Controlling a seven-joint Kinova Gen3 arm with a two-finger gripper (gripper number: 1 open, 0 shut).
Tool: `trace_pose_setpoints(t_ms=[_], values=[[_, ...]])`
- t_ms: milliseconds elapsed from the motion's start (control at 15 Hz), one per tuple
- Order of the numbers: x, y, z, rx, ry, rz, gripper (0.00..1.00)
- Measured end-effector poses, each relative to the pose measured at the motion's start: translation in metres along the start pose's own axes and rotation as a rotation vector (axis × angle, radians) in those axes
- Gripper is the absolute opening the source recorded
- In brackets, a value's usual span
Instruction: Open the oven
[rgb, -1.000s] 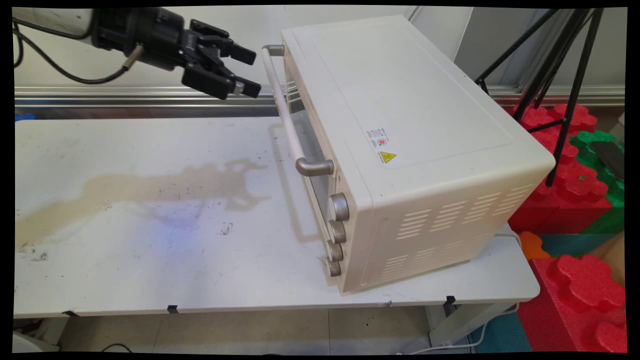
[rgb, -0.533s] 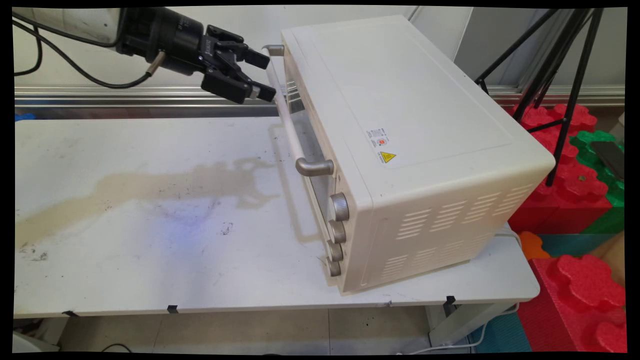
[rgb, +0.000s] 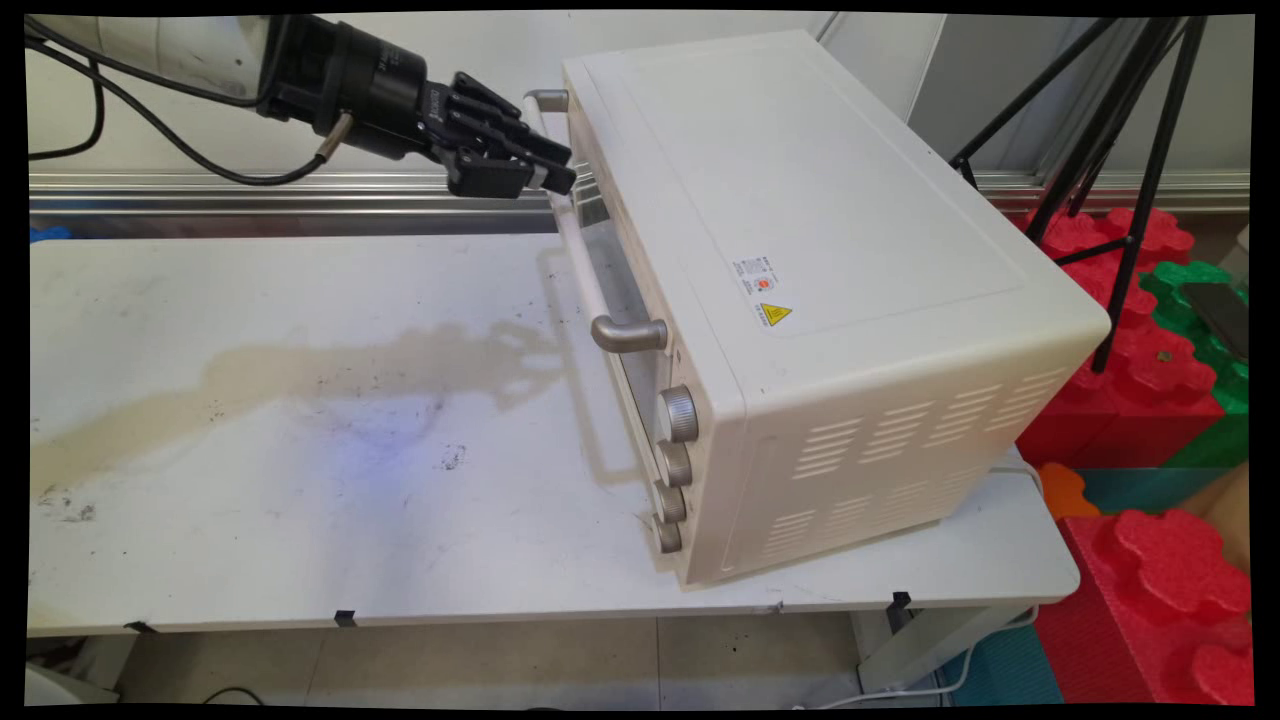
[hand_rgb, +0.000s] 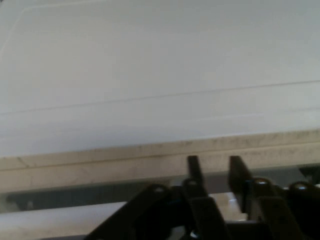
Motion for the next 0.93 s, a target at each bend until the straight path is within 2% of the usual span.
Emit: trace_pose_setpoints(t_ms=[933], values=[[-0.006,-0.003,0.030,0.014,-0.028,-0.017,0.00]])
